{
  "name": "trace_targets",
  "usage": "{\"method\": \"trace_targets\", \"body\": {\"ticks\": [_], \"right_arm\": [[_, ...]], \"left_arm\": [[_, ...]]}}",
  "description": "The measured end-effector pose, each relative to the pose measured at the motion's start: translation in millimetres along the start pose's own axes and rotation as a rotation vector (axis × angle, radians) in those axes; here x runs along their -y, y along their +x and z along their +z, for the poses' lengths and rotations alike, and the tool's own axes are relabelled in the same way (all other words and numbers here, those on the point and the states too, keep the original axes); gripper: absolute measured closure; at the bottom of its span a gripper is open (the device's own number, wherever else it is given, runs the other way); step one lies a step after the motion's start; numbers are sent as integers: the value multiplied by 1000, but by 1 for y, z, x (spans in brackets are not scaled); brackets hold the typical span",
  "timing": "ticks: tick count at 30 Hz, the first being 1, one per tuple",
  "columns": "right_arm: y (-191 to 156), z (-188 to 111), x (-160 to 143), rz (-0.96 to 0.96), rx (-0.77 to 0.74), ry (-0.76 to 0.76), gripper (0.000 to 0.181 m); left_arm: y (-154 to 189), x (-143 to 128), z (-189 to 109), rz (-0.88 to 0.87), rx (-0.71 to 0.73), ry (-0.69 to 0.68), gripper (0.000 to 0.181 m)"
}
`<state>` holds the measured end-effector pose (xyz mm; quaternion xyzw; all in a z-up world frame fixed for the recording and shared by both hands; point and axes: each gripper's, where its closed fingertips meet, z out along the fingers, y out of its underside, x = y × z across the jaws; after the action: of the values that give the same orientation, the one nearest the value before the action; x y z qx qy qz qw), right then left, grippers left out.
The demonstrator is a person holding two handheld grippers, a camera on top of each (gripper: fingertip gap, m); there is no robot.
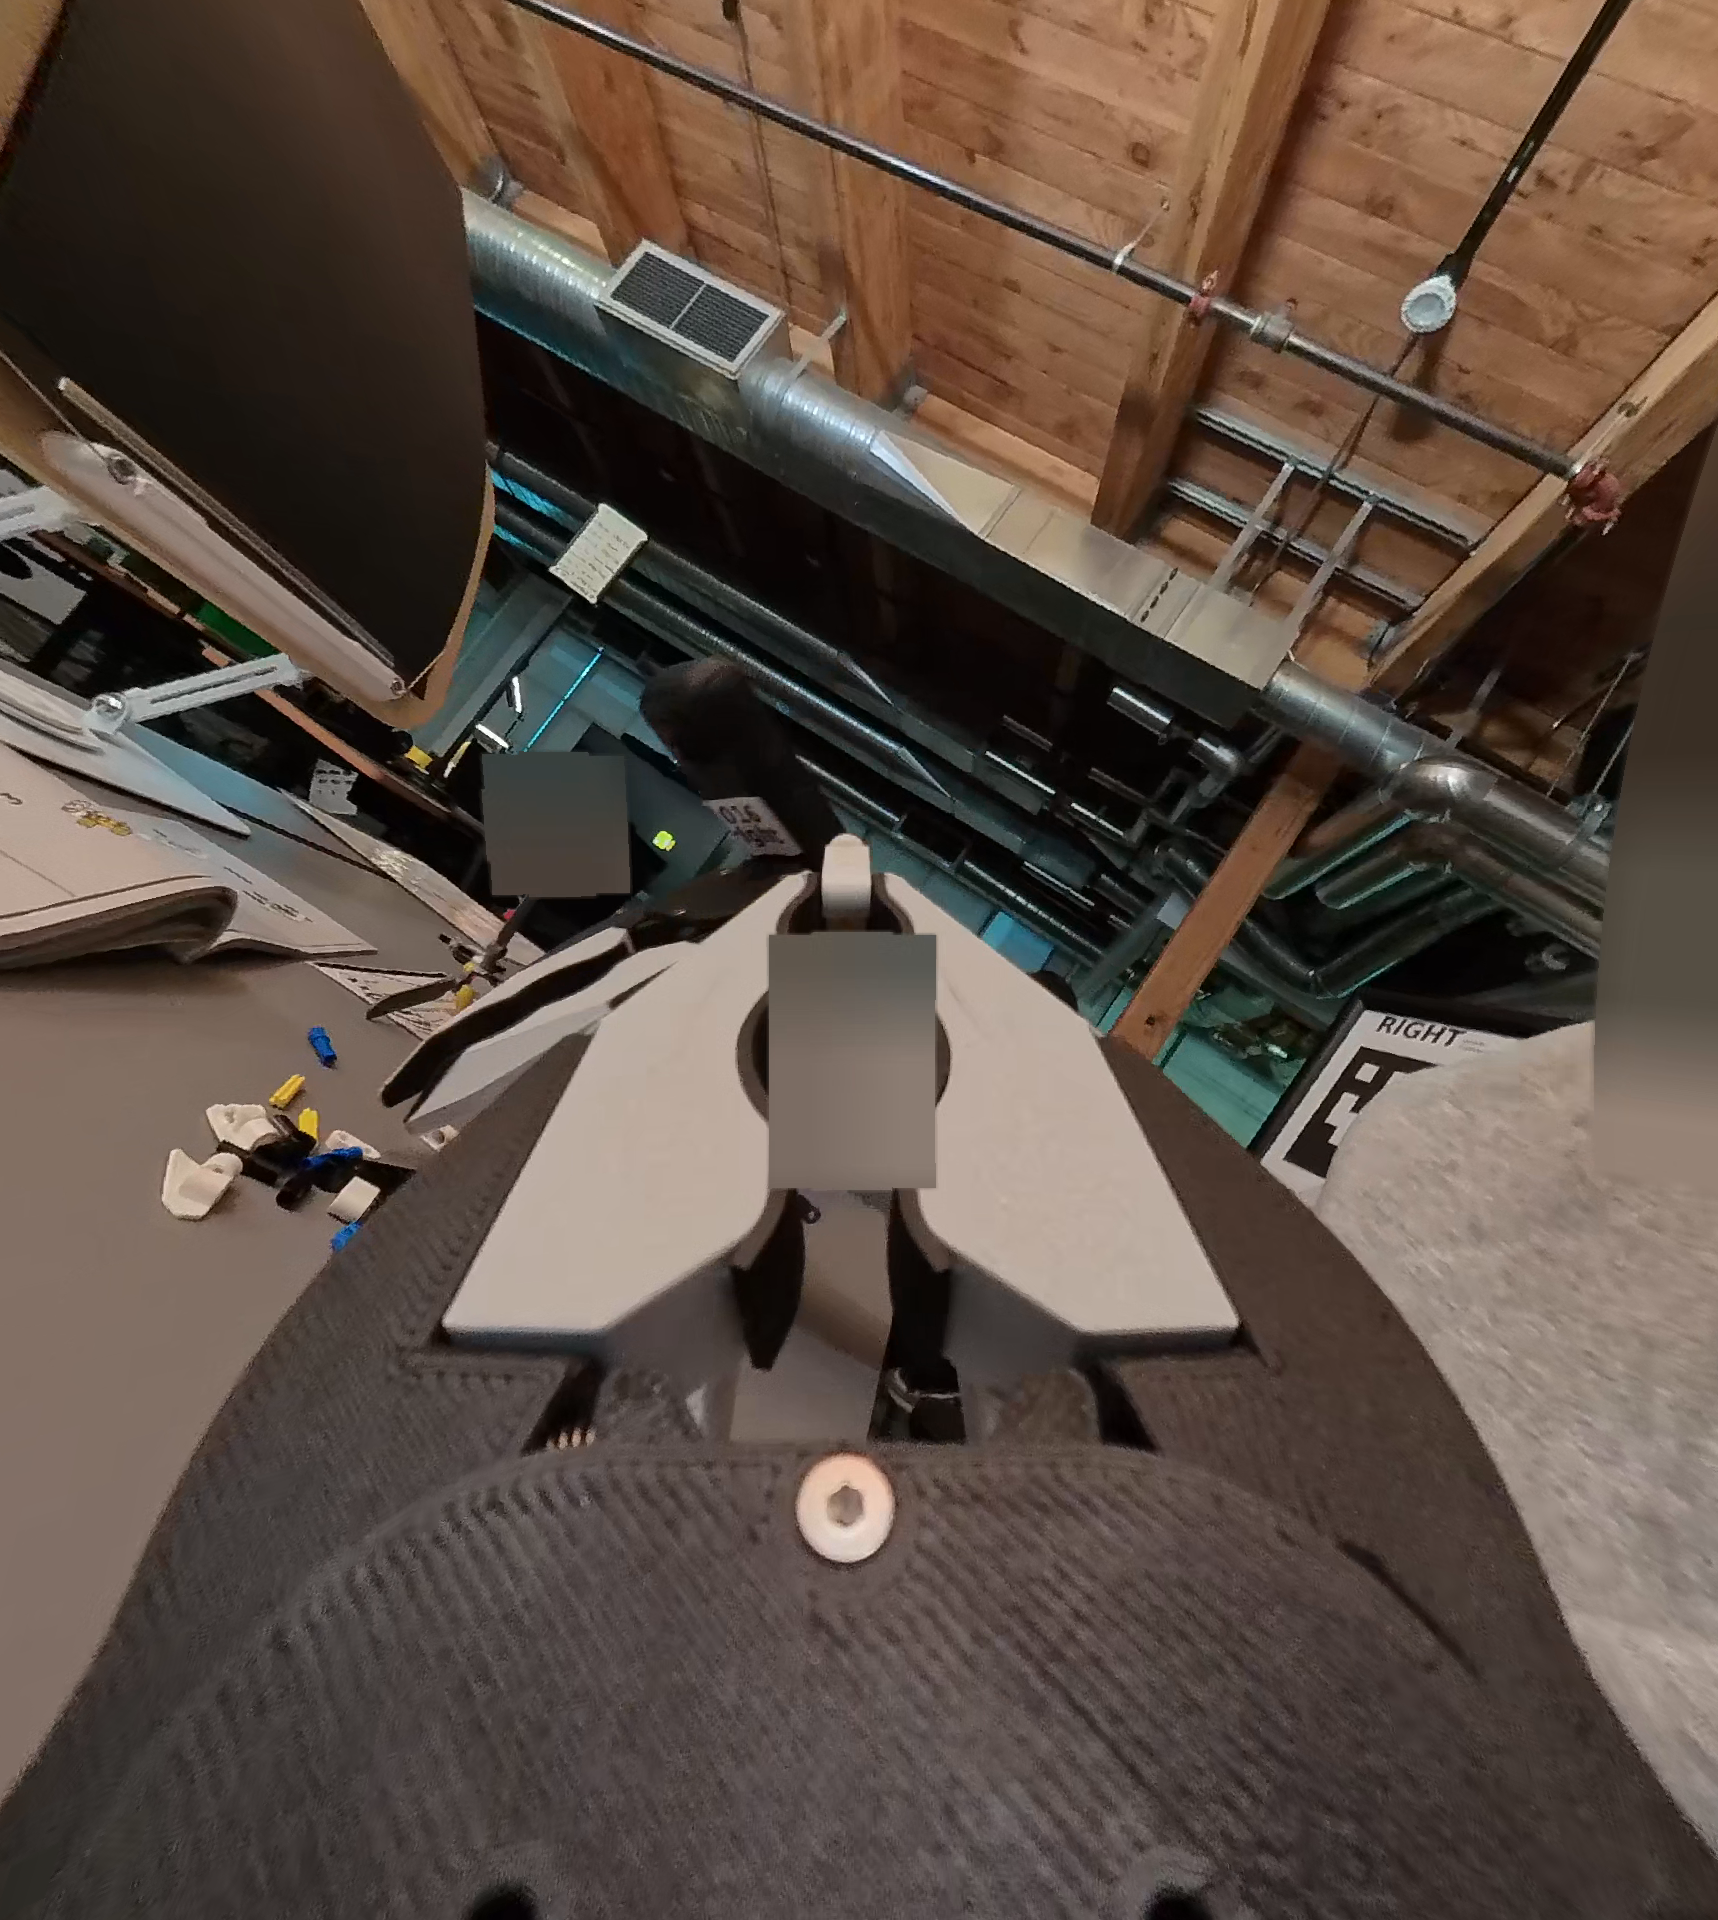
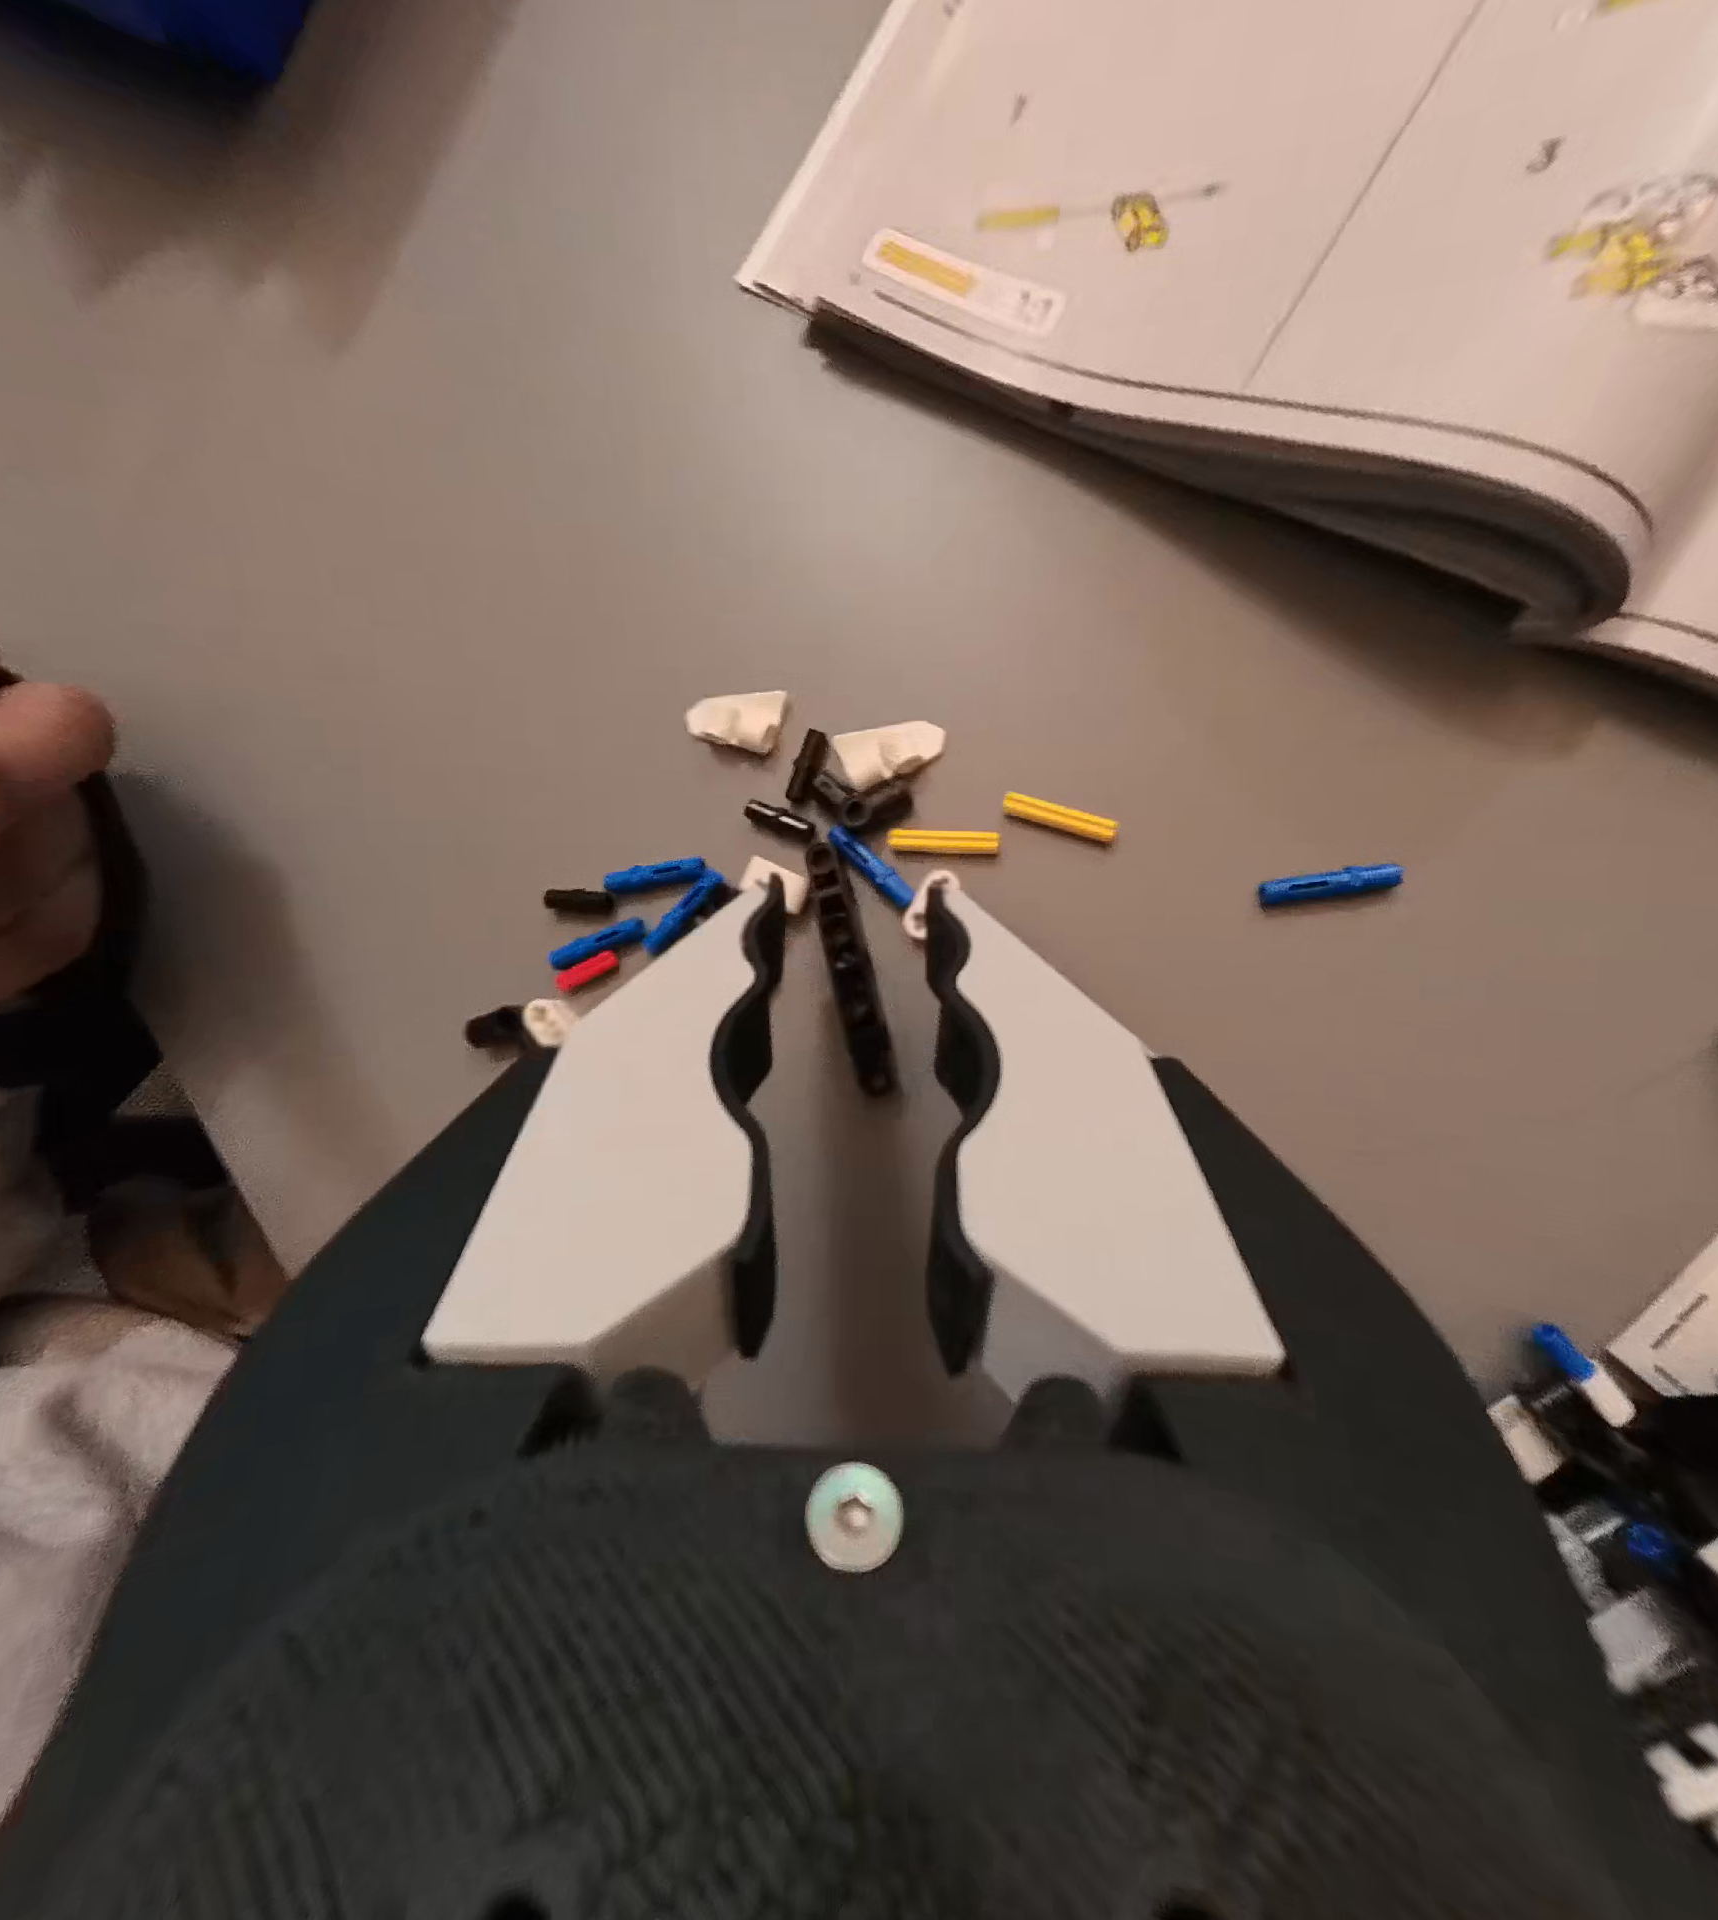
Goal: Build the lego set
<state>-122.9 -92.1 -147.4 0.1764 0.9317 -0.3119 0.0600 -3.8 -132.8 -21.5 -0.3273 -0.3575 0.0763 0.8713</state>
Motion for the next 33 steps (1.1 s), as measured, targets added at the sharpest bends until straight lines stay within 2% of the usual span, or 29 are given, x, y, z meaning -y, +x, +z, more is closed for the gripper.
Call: {"method": "trace_targets", "body": {"ticks": [1, 8, 13, 18, 21, 25, 27, 30, 33], "right_arm": [[4, 3, -2, 7, -17, -11, 156], [16, 11, -11, 17, -62, -69, 160], [23, 13, -10, -27, -120, -92, 175], [22, 13, -11, -60, -125, -108, 176], [20, 3, -4, -82, -149, -55, 176], [1, -30, 21, -103, -134, 147, 177], [-38, -51, 38, -129, 31, 309, 177], [-112, -91, 54, -29, 455, 536, 177], [-140, -107, 50, 58, 646, 609, 177]], "left_arm": [[0, 1, -1, -12, -4, 7, 175], [-2, 2, -2, -49, -15, 16, 175], [-3, 3, -2, -56, -16, 19, 175], [-3, 2, -2, -60, -19, 13, 176], [-3, 2, -2, -68, -21, 13, 176], [-3, 1, -2, -83, -27, 4, 176], [-2, -1, -1, -103, -43, -7, 176], [1, -5, 1, -142, -81, -27, 176], [6, -13, 6, -168, -113, -64, 175]]}}
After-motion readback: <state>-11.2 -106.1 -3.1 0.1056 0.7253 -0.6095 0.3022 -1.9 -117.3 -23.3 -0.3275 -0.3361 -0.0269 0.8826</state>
